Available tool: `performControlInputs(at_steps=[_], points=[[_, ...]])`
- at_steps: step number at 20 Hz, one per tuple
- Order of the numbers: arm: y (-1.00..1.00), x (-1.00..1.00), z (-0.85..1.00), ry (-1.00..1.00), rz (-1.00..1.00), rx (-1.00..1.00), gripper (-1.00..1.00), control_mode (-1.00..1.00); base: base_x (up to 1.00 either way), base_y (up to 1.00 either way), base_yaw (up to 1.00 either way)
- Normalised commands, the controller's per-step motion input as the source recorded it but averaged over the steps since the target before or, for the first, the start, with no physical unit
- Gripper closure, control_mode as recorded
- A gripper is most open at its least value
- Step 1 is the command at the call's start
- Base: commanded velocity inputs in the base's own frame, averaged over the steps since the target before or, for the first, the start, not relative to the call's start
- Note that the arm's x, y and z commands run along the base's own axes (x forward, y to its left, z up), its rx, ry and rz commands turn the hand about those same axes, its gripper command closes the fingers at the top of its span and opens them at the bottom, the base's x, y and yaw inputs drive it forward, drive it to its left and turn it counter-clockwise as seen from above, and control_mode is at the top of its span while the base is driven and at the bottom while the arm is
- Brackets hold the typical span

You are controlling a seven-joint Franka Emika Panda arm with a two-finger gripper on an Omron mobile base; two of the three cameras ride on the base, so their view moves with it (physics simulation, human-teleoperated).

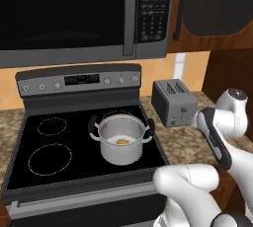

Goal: Put the squash and avocado in the pot. Retrieve the spatula and lightly stir the vegetables in the pot.

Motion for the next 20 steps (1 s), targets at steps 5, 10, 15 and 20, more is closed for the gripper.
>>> performControlInputs(at_steps=[5,10,15,20], points=[[-0.75,0.31,-0.39,0.01,-0.02,0.00,-1.00,-1.00,0.00,0.00,0.00],[-0.13,0.20,0.00,0.14,0.00,0.00,-1.00,-1.00,0.00,0.00,0.00],[0.00,0.29,-0.10,0.06,0.00,0.00,-1.00,-1.00,0.00,0.00,0.00],[-0.03,0.28,-0.22,0.02,0.00,0.00,-1.00,-1.00,0.00,0.00,0.00]])
